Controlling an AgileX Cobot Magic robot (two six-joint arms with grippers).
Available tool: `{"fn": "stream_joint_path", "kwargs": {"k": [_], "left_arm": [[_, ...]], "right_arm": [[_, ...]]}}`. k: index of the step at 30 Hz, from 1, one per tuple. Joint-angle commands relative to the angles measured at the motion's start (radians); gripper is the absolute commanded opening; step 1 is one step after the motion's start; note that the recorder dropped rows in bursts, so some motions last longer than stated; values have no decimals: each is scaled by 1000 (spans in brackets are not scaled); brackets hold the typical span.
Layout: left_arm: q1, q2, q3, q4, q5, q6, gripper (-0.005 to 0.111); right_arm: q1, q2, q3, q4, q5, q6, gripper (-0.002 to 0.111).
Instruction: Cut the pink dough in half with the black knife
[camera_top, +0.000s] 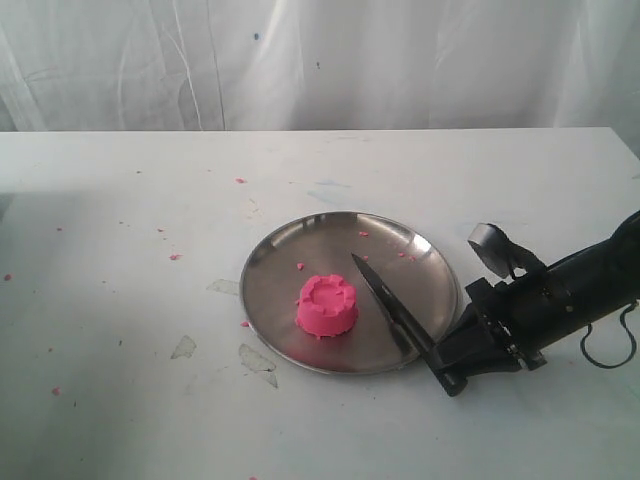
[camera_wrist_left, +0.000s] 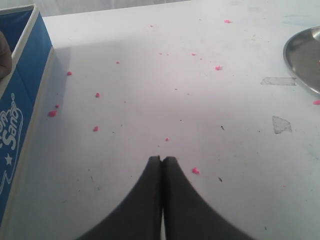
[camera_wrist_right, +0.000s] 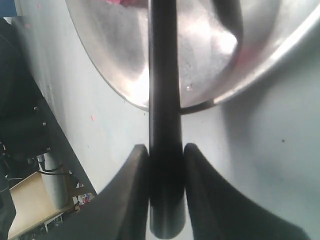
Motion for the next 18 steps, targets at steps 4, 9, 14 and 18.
{"fn": "stream_joint_path", "kwargs": {"k": [4, 9, 14, 18], "left_arm": [[-7, -4, 3, -8, -1, 0, 0], [-7, -4, 3, -8, -1, 0, 0], [-7, -4, 3, -8, -1, 0, 0], [-7, -4, 3, -8, -1, 0, 0]], "right_arm": [[1, 6, 4, -27, -25, 23, 0], [1, -9, 2, -23, -40, 23, 0], [1, -42, 2, -19, -63, 26, 0], [1, -79, -9, -19, -60, 32, 0]]}}
